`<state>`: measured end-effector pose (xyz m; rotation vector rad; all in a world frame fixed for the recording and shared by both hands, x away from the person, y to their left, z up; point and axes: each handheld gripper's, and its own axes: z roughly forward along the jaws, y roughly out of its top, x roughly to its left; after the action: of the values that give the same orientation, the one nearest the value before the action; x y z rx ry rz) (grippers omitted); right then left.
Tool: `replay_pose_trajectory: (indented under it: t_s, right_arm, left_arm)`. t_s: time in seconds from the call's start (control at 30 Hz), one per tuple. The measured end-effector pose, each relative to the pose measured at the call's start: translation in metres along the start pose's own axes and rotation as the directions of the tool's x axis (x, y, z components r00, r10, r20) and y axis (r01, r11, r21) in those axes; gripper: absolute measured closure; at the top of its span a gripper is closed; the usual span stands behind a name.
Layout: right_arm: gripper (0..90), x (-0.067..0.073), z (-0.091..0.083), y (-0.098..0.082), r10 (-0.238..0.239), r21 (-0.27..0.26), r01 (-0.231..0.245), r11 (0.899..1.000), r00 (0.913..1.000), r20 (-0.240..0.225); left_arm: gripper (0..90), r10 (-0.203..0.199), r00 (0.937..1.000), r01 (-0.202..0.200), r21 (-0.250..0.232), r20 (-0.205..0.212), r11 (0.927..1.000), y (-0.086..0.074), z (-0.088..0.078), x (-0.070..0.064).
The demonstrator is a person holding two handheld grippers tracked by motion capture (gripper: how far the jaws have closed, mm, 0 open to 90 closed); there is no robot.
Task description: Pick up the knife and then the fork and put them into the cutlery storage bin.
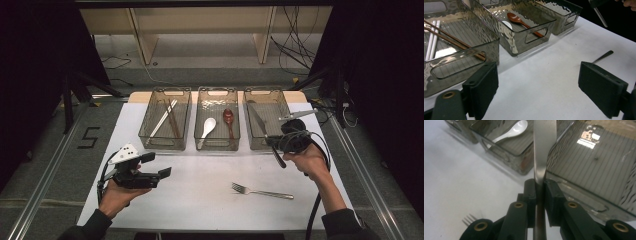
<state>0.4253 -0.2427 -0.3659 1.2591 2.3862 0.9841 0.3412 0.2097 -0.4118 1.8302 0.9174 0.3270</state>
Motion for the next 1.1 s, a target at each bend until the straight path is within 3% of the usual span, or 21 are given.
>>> replay_pose_trajectory:
  t_s: [0.47,1.1]
  right_arm:
    - [80.9,-0.023,0.007,0.037,0.062,-0.057,-0.059,0.997,0.9965,0.056]
    - [80.9,-0.048,0.028,0.07,0.147,-0.089,-0.137,0.987,0.9809,0.127]
  left_arm:
    - [15.9,0.0,1.0,0.0,-0.003,0.001,1.0,-0.001,-0.004,-0.002]
    - [15.9,-0.005,1.0,0.004,-0.013,-0.005,0.9999,-0.001,-0.005,0.0]
